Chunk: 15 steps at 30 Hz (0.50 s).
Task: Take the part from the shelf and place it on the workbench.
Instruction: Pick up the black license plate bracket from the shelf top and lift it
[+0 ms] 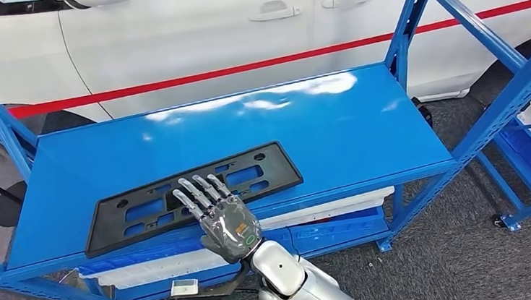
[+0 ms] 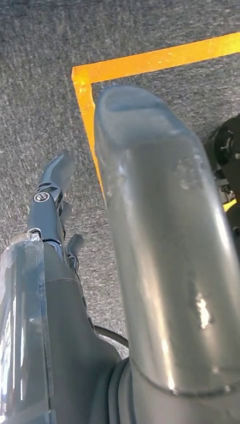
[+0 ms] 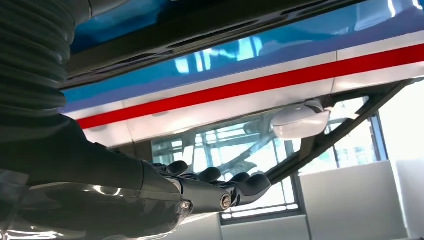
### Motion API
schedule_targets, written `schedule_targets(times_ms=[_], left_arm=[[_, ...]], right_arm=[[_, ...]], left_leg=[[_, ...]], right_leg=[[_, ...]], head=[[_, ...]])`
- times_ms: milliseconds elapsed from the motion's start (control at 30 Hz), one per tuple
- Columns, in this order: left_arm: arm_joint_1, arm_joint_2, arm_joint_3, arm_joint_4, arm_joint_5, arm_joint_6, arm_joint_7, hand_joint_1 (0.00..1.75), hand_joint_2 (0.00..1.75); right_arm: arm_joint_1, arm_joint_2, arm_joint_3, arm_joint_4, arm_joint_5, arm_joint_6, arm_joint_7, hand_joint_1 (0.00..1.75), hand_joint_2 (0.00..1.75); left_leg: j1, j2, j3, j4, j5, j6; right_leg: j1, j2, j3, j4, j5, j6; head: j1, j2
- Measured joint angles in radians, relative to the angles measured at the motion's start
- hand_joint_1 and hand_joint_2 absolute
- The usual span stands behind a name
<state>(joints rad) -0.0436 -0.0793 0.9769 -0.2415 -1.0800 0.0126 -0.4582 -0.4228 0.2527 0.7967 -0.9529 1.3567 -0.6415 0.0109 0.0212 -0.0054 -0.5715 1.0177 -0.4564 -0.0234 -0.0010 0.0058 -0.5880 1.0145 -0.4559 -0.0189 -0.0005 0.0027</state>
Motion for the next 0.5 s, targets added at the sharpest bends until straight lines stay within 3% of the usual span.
schedule_targets(times_ms=[67, 133, 200, 233, 267, 300, 367, 400, 500], left_arm=[[-0.001, 0.001, 0.000, 0.000, -0.003, 0.000, 0.000, 0.00, 0.00], [0.000, 0.002, 0.000, 0.000, -0.009, 0.000, -0.004, 0.00, 0.00], [0.001, 0.003, 0.002, 0.000, -0.016, 0.002, -0.010, 0.00, 0.00], [0.001, 0.003, 0.003, 0.000, -0.019, 0.004, -0.012, 0.00, 0.00], [0.001, 0.004, 0.004, 0.000, -0.022, 0.005, -0.015, 0.00, 0.00], [0.000, 0.005, 0.004, 0.000, -0.025, 0.006, -0.016, 0.00, 0.00], [-0.002, 0.006, 0.005, 0.000, -0.030, 0.006, -0.019, 0.00, 0.00], [-0.003, 0.006, 0.006, 0.000, -0.032, 0.006, -0.020, 0.00, 0.00], [-0.003, 0.006, 0.008, 0.000, -0.035, 0.001, -0.023, 0.00, 0.00]], right_arm=[[-0.002, 0.003, 0.000, 0.000, 0.007, 0.002, 0.002, 0.00, 1.75], [-0.005, 0.004, -0.001, 0.002, 0.023, 0.012, 0.010, 0.00, 1.75], [-0.005, 0.004, -0.001, 0.006, 0.045, 0.027, 0.021, 0.00, 1.75], [-0.005, 0.004, -0.001, 0.009, 0.054, 0.033, 0.026, 0.00, 1.75], [-0.005, 0.004, -0.001, 0.012, 0.063, 0.037, 0.031, 0.00, 1.75], [-0.006, 0.004, -0.001, 0.014, 0.070, 0.041, 0.036, 0.00, 1.75], [-0.007, 0.006, -0.001, 0.018, 0.084, 0.050, 0.043, 0.00, 1.75], [-0.008, 0.006, -0.001, 0.020, 0.090, 0.057, 0.046, 0.00, 1.75], [-0.012, 0.007, -0.002, 0.028, 0.100, 0.084, 0.060, 0.00, 1.75]], left_leg=[[0.000, 0.001, -0.019, 0.052, -0.036, -0.008], [0.001, 0.002, -0.078, 0.178, -0.098, -0.012], [0.001, 0.002, -0.128, 0.272, -0.124, -0.015], [0.001, 0.002, -0.129, 0.268, -0.108, -0.015], [0.001, 0.002, -0.111, 0.225, -0.076, -0.013], [0.001, 0.002, -0.079, 0.155, -0.037, -0.010], [-0.003, 0.001, -0.023, 0.036, 0.008, 0.000], [-0.006, 0.001, -0.012, 0.010, 0.013, 0.006], [-0.006, 0.000, -0.010, 0.001, 0.014, 0.022]], right_leg=[[-0.006, -0.002, 0.010, -0.012, 0.004, -0.010], [-0.005, -0.005, 0.014, -0.016, 0.004, -0.017], [-0.001, -0.005, 0.014, -0.014, 0.002, -0.019], [0.000, -0.004, 0.015, -0.013, 0.001, -0.020], [0.001, -0.003, 0.016, -0.011, -0.001, -0.019], [0.001, -0.003, 0.018, -0.008, -0.004, -0.017], [0.005, -0.001, 0.018, 0.000, -0.010, -0.010], [0.006, -0.001, 0.016, 0.002, -0.012, -0.006], [0.005, 0.000, 0.014, 0.004, -0.015, 0.009]], head=[[-0.003, 0.000], [-0.005, 0.000], [-0.005, 0.000], [-0.005, 0.000], [-0.005, 0.000], [-0.005, 0.000], [-0.004, 0.000], [-0.004, 0.000], [-0.004, 0.000]])
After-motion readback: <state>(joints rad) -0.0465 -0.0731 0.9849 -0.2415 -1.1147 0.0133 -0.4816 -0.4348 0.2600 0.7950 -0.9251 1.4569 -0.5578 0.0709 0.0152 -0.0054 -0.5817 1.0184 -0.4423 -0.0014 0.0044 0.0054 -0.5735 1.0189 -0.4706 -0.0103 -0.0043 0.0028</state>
